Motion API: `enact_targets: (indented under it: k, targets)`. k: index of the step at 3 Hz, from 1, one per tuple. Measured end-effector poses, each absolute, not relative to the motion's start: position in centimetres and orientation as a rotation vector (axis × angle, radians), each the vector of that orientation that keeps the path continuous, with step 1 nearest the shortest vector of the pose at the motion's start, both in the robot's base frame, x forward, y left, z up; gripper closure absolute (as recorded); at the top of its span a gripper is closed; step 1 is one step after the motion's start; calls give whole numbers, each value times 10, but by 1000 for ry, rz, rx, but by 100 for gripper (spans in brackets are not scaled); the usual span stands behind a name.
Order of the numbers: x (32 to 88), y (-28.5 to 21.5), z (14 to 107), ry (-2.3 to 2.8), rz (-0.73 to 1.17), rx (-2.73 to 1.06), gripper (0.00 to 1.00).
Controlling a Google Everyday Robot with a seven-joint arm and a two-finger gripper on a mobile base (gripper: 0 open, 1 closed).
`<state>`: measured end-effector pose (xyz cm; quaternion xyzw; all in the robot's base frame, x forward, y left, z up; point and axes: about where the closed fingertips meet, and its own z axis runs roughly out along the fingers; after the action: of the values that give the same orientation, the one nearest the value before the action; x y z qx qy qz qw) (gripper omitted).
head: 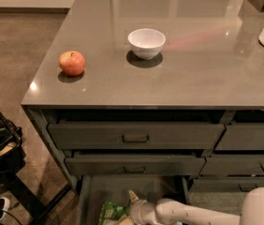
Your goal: Pick green rice chip bag from bottom drawer and place on counter
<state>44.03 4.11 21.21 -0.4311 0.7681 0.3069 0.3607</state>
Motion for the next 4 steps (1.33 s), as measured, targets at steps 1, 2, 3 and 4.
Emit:
enact_targets:
  k: [1,2,3,4]
  targets:
    - [433,51,195,1997,718,-1140,0]
    - [431,56,175,2012,624,-1166,0]
    - [433,65,156,2025,565,-1160,0]
    - [433,76,135,2050,546,-1165,12]
